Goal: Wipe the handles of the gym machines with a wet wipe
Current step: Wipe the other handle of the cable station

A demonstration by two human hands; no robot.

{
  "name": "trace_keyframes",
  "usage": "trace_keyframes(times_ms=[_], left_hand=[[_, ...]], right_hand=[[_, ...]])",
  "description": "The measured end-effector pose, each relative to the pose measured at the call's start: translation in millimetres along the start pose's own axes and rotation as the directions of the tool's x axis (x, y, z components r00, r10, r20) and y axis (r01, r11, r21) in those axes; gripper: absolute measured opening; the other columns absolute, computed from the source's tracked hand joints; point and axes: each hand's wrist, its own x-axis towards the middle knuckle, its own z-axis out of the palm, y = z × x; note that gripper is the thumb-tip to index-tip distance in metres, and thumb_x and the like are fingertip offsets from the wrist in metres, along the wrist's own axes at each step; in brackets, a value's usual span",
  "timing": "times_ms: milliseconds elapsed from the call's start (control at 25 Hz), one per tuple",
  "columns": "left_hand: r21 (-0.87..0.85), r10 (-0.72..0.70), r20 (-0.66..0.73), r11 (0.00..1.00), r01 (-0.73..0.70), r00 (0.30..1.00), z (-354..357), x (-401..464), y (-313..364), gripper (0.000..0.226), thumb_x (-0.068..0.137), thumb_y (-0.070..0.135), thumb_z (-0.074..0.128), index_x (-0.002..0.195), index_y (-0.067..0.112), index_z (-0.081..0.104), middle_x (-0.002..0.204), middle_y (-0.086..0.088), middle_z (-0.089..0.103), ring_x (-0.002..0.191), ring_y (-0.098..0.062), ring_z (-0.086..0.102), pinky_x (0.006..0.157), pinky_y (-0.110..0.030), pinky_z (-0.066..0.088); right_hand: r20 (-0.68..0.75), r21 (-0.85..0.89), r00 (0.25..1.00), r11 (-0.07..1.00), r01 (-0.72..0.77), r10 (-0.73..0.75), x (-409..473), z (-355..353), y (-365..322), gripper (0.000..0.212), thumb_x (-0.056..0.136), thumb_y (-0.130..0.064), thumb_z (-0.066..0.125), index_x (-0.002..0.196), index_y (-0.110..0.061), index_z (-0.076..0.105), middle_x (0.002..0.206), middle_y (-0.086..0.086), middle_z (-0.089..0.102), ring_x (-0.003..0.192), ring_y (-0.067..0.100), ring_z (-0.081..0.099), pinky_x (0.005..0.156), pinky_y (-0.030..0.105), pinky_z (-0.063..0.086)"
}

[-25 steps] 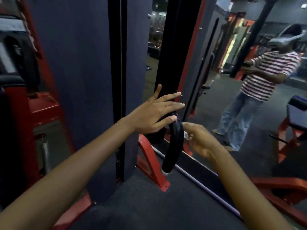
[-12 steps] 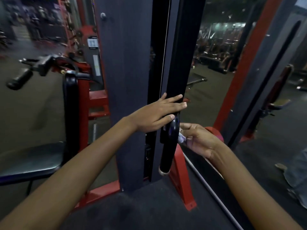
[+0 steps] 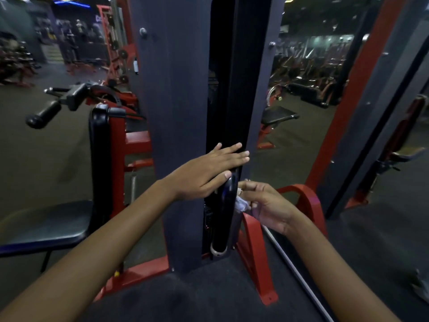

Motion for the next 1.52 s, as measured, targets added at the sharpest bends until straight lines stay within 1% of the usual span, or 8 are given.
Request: trace_keyframes(times_ms=[200,360,560,800,960,1120,1360,1520], left_hand=[[0.096,-0.059,0.01,0.994,0.058,0.998,-2,-2,12,0.047,0.102,0.019,0.029,0.147,0.009,0.032,0.157,0.0,0.027,0.147,-0.011,0.013,0.121,-0.044,0.01],[0.209,-0.209,-0.09,0.952,0.224,0.974,5,-7,32,0.047,0.101,0.017,0.03,0.146,0.006,0.034,0.155,-0.003,0.03,0.146,-0.014,0.02,0.12,-0.046,0.015],[0.307,-0.464,-0.329,0.771,0.558,0.822,34,-6,71,0.048,0.1,0.019,0.029,0.145,0.007,0.035,0.152,-0.002,0.036,0.144,-0.015,0.027,0.116,-0.049,0.024],[0.401,-0.647,-0.416,0.499,0.768,0.638,52,6,112,0.049,0.102,0.024,0.028,0.149,0.01,0.029,0.154,0.001,0.032,0.143,-0.011,0.026,0.113,-0.043,0.03],[0.443,-0.686,-0.45,0.384,0.81,0.572,60,10,122,0.049,0.102,0.022,0.029,0.149,0.009,0.029,0.154,0.001,0.032,0.143,-0.012,0.027,0.112,-0.043,0.032],[0.473,-0.687,-0.484,0.317,0.822,0.543,66,15,125,0.048,0.102,0.022,0.028,0.149,0.011,0.029,0.154,0.002,0.033,0.143,-0.012,0.026,0.114,-0.034,0.03],[0.504,-0.704,-0.487,0.257,0.825,0.517,68,19,129,0.049,0.103,0.024,0.026,0.15,0.012,0.028,0.154,0.003,0.032,0.143,-0.011,0.026,0.116,-0.025,0.022],[0.507,-0.699,-0.497,0.247,0.826,0.514,68,20,131,0.049,0.102,0.023,0.026,0.15,0.013,0.027,0.153,0.004,0.032,0.143,-0.01,0.027,0.116,-0.021,0.018]], right_hand=[[0.233,0.019,0.972,1.0,0.0,-0.004,14,-17,1,0.04,0.079,-0.007,0.064,0.108,0.019,0.054,0.093,0.019,0.061,0.075,0.017,0.063,0.069,0.023,0.05],[0.387,0.051,0.92,0.998,0.042,-0.059,25,-30,6,0.028,0.082,-0.009,0.064,0.102,0.01,0.061,0.091,0.014,0.065,0.079,0.017,0.063,0.072,0.024,0.05],[0.494,-0.059,0.86,0.982,0.181,-0.128,35,-46,18,0.015,0.084,-0.002,0.064,0.098,0.002,0.065,0.091,0.013,0.068,0.086,0.018,0.061,0.081,0.032,0.047],[0.443,-0.006,0.867,0.966,0.258,-0.229,48,-43,31,0.018,0.084,-0.005,0.065,0.102,-0.005,0.068,0.098,0.01,0.07,0.087,0.014,0.064,0.075,0.024,0.048],[0.395,-0.001,0.859,0.935,0.354,-0.325,36,-35,40,0.016,0.084,-0.003,0.063,0.096,-0.008,0.071,0.094,-0.004,0.065,0.09,0.006,0.064,0.082,0.018,0.048],[0.399,-0.089,0.796,0.844,0.528,-0.456,33,-36,54,0.025,0.083,0.006,0.057,0.102,-0.003,0.071,0.094,-0.001,0.061,0.09,0.005,0.06,0.081,0.013,0.045],[0.485,-0.233,0.76,0.774,0.588,-0.432,28,-49,82,0.028,0.082,0.009,0.058,0.107,0.0,0.07,0.083,0.002,0.055,0.075,-0.002,0.053,0.064,0.0,0.036],[0.527,-0.339,0.792,0.779,0.528,-0.308,30,-53,93,0.027,0.084,0.006,0.059,0.109,0.001,0.068,0.086,0.008,0.06,0.074,0.003,0.055,0.066,0.003,0.038]])
